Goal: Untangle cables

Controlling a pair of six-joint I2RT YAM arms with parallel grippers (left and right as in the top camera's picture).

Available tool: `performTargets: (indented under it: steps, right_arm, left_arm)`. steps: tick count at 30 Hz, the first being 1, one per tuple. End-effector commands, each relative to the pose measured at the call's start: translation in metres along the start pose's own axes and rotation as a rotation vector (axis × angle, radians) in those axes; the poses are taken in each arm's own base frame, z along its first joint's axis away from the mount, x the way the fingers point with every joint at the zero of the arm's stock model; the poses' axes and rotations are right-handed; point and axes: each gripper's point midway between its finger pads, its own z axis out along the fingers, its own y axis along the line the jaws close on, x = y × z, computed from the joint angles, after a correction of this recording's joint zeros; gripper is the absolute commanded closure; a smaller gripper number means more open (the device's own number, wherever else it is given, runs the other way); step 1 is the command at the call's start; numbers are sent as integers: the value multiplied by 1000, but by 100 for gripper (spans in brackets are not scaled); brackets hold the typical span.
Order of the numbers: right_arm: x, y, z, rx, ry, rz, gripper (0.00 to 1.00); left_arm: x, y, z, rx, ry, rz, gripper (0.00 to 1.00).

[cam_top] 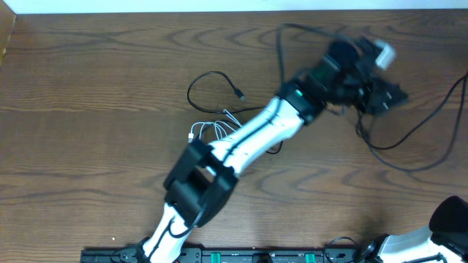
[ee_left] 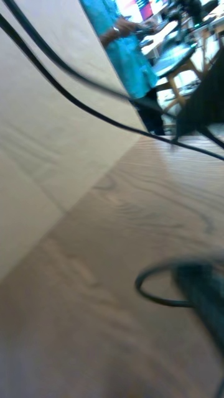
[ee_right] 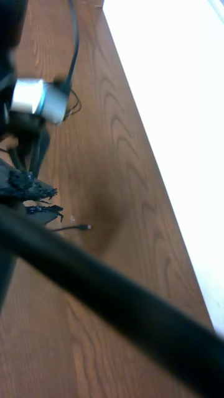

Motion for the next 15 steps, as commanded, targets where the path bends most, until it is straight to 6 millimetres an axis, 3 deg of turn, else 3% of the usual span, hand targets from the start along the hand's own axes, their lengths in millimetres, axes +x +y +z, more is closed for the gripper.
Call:
performTargets:
  steps: [1, 5, 9, 15]
  right_arm:
    - [-1, 14, -9, -24, -21, -7, 99]
    - [0, 20, -6, -35, -11, -17, 99]
    - [4, 17, -2, -4, 9, -18, 99]
    - [7, 16, -2, 3, 20, -11, 99]
  left_arm:
    - [-6, -3, 0, -15, -18, -5, 2]
    - [-22, 2, -20, 12, -28, 6, 2]
    - [-33, 24, -49, -22, -16, -47, 1]
    - [-13, 59, -82, -56, 98, -221, 1]
